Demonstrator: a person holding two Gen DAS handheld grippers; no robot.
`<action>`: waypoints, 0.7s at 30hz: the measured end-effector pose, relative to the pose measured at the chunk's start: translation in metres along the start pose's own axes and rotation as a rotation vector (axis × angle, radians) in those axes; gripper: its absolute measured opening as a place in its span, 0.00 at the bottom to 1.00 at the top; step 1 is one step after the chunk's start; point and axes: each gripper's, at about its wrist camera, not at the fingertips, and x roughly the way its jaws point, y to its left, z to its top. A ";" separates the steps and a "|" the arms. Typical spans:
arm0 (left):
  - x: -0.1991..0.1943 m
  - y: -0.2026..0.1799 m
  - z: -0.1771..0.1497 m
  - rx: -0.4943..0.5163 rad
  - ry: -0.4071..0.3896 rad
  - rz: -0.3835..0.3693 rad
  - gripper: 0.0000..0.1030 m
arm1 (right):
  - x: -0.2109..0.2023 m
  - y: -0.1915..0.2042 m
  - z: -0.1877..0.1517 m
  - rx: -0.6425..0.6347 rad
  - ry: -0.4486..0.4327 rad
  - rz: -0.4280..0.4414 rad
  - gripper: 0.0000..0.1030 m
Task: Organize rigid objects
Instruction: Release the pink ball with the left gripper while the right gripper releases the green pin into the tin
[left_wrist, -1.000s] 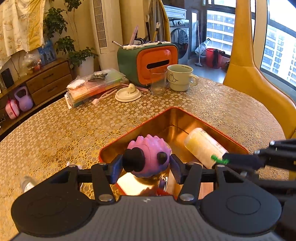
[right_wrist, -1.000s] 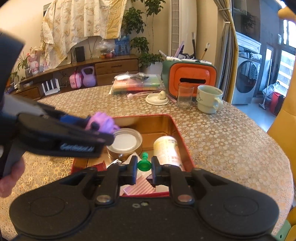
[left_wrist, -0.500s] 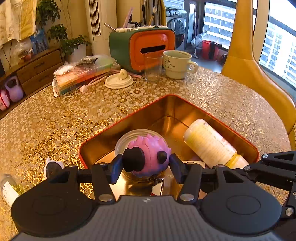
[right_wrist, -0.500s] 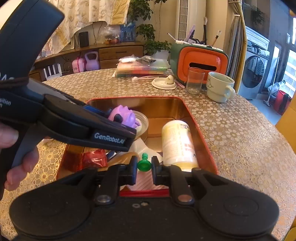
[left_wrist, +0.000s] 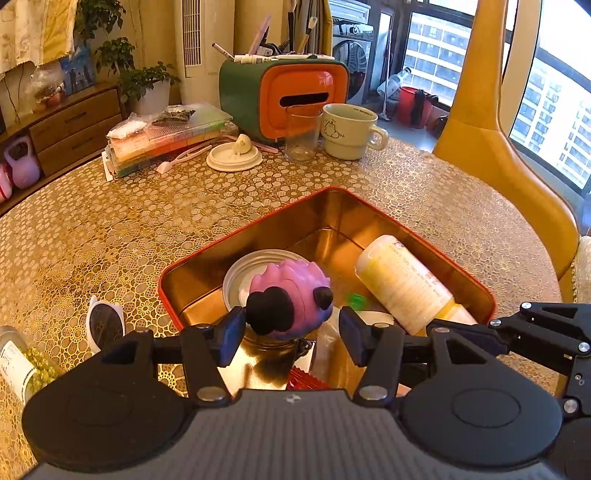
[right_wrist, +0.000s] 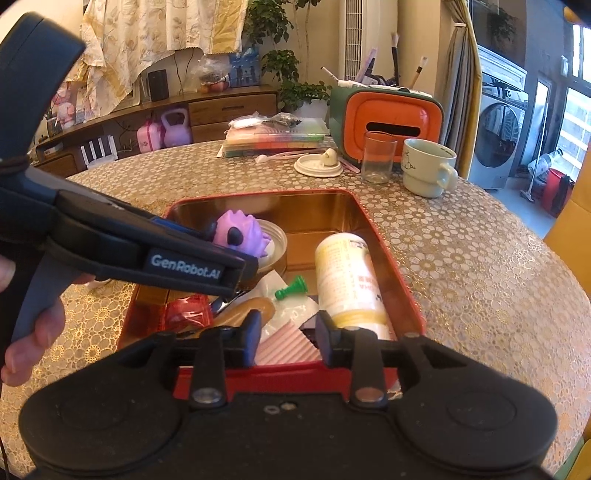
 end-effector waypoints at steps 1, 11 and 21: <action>-0.002 -0.001 0.000 0.004 -0.003 0.001 0.55 | -0.001 0.000 0.000 0.004 -0.002 0.001 0.34; -0.034 -0.001 -0.006 0.011 -0.047 -0.006 0.66 | -0.018 0.003 0.001 0.023 -0.013 0.001 0.38; -0.079 0.009 -0.020 0.001 -0.100 -0.024 0.66 | -0.044 0.010 0.001 0.037 -0.043 0.005 0.57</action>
